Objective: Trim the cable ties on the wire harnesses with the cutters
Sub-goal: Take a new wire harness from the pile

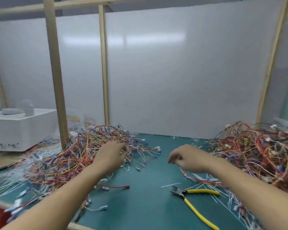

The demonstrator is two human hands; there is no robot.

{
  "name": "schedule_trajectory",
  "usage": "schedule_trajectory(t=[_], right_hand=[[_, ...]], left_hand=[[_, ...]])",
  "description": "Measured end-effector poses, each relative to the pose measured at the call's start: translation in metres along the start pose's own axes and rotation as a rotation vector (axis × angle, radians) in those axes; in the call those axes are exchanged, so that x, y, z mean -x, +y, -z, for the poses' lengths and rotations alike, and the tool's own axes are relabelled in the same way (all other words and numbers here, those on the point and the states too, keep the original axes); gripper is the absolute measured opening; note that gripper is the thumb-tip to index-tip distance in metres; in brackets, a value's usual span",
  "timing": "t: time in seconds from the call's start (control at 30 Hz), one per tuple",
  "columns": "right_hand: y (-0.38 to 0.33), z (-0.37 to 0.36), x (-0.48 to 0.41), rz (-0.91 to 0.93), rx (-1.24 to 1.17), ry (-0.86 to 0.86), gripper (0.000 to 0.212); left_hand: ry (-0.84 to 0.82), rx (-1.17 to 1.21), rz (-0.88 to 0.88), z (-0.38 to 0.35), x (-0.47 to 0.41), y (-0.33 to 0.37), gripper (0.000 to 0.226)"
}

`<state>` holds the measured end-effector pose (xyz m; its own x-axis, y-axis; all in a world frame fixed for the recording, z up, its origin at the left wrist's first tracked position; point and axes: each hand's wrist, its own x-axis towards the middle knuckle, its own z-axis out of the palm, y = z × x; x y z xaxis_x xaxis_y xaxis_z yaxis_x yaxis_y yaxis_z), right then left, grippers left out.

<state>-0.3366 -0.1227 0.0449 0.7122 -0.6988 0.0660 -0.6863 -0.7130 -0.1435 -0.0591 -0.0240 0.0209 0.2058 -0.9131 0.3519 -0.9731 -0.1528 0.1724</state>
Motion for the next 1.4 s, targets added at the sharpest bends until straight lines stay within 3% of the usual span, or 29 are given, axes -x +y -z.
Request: schedule_trajectory(t=[0.1, 0.2, 0.27, 0.43, 0.53, 0.6, 0.7, 0.77, 0.83, 0.93, 1.0, 1.07, 1.13, 1.23, 1.3, 1.4], right_hand=[[-0.034, -0.033, -0.018, 0.08, -0.064, -0.016, 0.032], [-0.056, -0.056, -0.034, 0.134, -0.122, -0.04, 0.032], [-0.062, -0.067, -0.043, 0.142, -0.151, -0.041, 0.031], [-0.055, -0.079, -0.055, 0.101, -0.259, -0.02, 0.03], [-0.049, -0.083, -0.055, 0.057, -0.322, -0.023, 0.029], [-0.044, -0.085, -0.052, 0.031, -0.346, -0.033, 0.03], [-0.038, -0.088, -0.048, 0.005, -0.395, -0.028, 0.03], [-0.035, -0.089, -0.045, -0.01, -0.419, -0.016, 0.03], [-0.032, -0.09, -0.042, -0.014, -0.442, -0.017, 0.03], [-0.029, -0.088, -0.041, -0.006, -0.452, -0.005, 0.029], [-0.029, -0.086, -0.041, -0.022, -0.506, 0.034, 0.028], [-0.029, -0.08, -0.043, -0.074, -0.715, 0.121, 0.026], [-0.029, -0.072, -0.046, -0.17, -1.053, 0.212, 0.026], [-0.028, -0.063, -0.047, -0.355, -1.528, 0.195, 0.03], [-0.028, -0.067, -0.045, -0.429, -1.574, 0.073, 0.038], [-0.03, -0.08, -0.044, -0.469, -1.518, 0.027, 0.034]], left_hand=[[0.053, -0.266, 0.18, -0.004, -0.008, -0.065, 0.038], [-0.118, -0.195, 0.296, -0.007, -0.012, -0.095, 0.028], [-0.092, -0.165, 0.267, -0.01, -0.017, -0.097, 0.011], [0.119, -0.458, 0.191, -0.007, -0.034, -0.089, 0.017], [-0.004, -0.511, 0.064, -0.014, -0.039, -0.084, 0.039], [0.01, -0.375, 0.044, -0.02, -0.043, -0.087, 0.039], [0.257, -0.143, 0.313, -0.017, -0.054, -0.11, 0.045], [0.156, 0.082, 0.51, -0.013, -0.059, -0.125, 0.038], [0.062, 0.189, 0.557, -0.013, -0.065, -0.133, 0.038], [0.207, 0.12, 0.452, -0.002, -0.071, -0.111, 0.037], [0.428, -0.08, 0.261, 0.008, -0.069, -0.078, 0.032], [0.53, -0.12, -0.011, 0.009, -0.051, -0.032, 0.02], [0.496, -0.075, -0.241, -0.008, -0.024, 0.012, 0.014], [0.185, 0.012, -0.408, -0.048, 0.016, 0.051, 0.023], [-0.003, 0.002, -0.467, -0.066, 0.032, 0.058, 0.028], [-0.051, -0.054, -0.521, -0.07, 0.04, 0.053, 0.033]])
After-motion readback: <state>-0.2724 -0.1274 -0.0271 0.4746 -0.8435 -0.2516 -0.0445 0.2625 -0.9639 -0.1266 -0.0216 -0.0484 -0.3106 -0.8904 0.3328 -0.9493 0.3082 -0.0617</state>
